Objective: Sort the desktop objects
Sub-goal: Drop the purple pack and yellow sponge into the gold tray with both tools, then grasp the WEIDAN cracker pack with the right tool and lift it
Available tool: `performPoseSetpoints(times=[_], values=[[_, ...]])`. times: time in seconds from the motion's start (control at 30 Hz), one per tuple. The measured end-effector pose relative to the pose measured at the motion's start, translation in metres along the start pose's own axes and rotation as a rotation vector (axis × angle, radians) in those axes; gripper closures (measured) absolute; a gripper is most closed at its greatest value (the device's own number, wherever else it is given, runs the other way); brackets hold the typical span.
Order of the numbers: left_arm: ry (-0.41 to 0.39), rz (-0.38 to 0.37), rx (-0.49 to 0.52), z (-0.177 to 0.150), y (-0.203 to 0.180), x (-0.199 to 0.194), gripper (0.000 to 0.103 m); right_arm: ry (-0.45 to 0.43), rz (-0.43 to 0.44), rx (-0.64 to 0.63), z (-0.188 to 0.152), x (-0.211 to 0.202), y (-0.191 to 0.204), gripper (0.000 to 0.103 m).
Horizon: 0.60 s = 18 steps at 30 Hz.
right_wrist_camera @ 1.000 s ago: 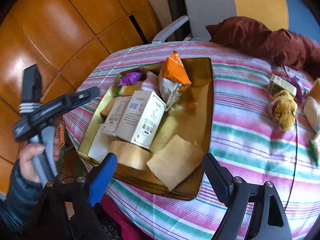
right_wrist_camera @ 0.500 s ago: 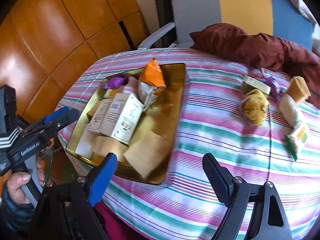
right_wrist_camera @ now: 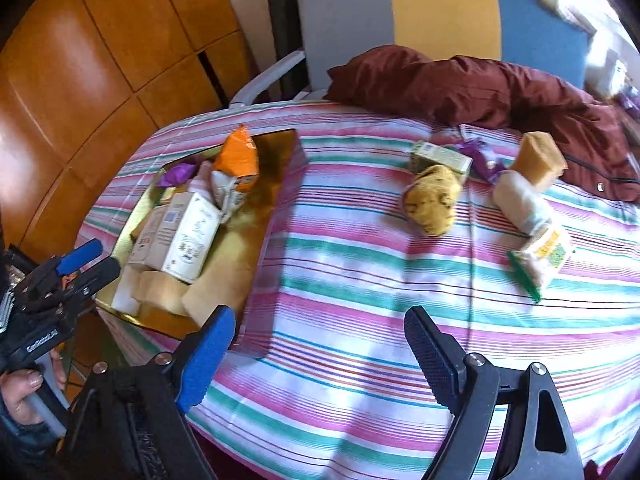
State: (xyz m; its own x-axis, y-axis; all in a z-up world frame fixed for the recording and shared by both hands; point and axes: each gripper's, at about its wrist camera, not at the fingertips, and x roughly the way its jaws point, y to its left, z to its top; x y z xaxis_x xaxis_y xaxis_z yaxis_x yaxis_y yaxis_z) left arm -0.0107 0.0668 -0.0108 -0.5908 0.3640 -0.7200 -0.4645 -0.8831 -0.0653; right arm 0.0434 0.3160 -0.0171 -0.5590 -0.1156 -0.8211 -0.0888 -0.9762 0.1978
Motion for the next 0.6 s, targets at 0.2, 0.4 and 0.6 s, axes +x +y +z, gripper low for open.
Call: performPoseSetpoints(times=[0.2,0.4,0.6], values=[[0.013,0.005,0.045,-0.001,-0.013,0.003,0.034,-0.026,-0.054,0.019,0.005,-0.012,-0.022,0.018],[0.021,0.004,0.074,-0.003,-0.022,0.006,0.034,-0.045,-0.087,0.042,0.011,-0.024,-0.047,0.025],[0.02,0.005,0.108,-0.003,-0.032,0.008,0.034,-0.063,-0.126,0.062,0.019,-0.035,-0.073,0.027]])
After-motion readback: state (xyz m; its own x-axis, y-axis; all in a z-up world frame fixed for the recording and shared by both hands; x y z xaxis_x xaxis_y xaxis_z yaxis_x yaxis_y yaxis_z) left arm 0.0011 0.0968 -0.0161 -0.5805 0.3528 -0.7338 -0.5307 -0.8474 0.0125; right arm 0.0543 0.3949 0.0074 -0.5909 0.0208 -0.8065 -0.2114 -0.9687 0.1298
